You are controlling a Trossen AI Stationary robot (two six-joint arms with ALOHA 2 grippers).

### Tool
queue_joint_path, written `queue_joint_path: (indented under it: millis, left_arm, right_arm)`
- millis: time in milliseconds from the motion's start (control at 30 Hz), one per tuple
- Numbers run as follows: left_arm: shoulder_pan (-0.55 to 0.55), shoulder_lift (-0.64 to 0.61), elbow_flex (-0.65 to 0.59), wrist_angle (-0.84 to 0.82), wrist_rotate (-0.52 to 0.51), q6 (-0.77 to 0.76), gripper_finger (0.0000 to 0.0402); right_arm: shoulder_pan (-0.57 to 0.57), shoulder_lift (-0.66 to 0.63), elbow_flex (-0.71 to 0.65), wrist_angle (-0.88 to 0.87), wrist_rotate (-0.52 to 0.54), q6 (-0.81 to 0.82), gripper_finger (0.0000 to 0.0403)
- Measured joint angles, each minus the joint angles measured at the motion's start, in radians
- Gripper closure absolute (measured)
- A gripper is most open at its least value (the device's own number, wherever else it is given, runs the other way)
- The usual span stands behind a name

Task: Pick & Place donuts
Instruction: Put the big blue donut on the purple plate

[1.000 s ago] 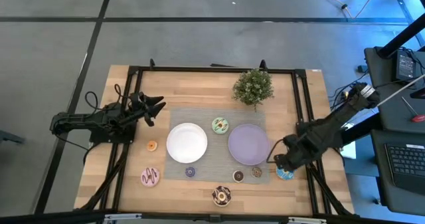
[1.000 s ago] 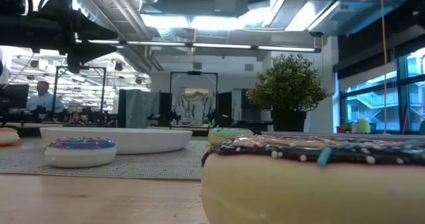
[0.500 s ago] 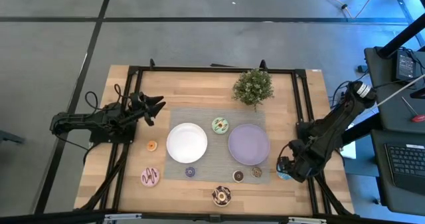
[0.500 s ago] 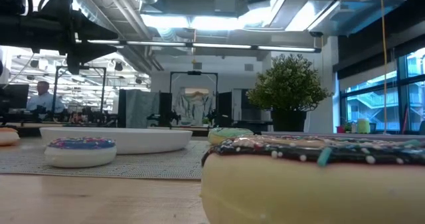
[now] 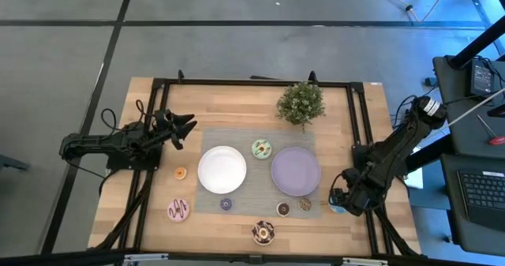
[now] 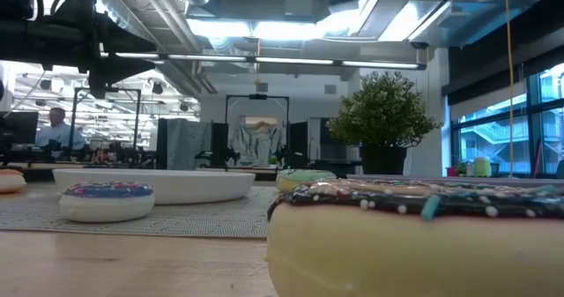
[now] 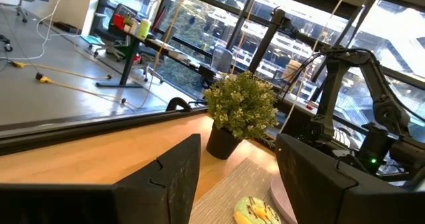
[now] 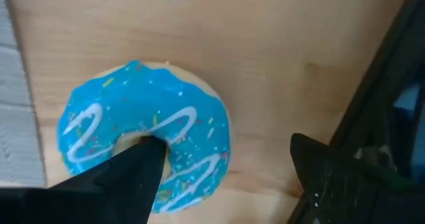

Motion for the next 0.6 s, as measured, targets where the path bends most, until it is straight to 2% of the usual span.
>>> queue_joint_path:
  millis: [267, 600]
  left_arm:
    - [0.0, 0.0, 0.0, 0.0, 0.001, 0.0, 0.0213]
    - [0.0, 0.0, 0.0, 0.0, 0.001, 0.002, 0.0211]
  right_arm:
    - [0.0, 0.026, -0.052, 0.153, -0.001, -0.003, 0.0099]
    - [-0.001, 0.044, -0.033, 0.149, 0.01, -0.031, 0.0194]
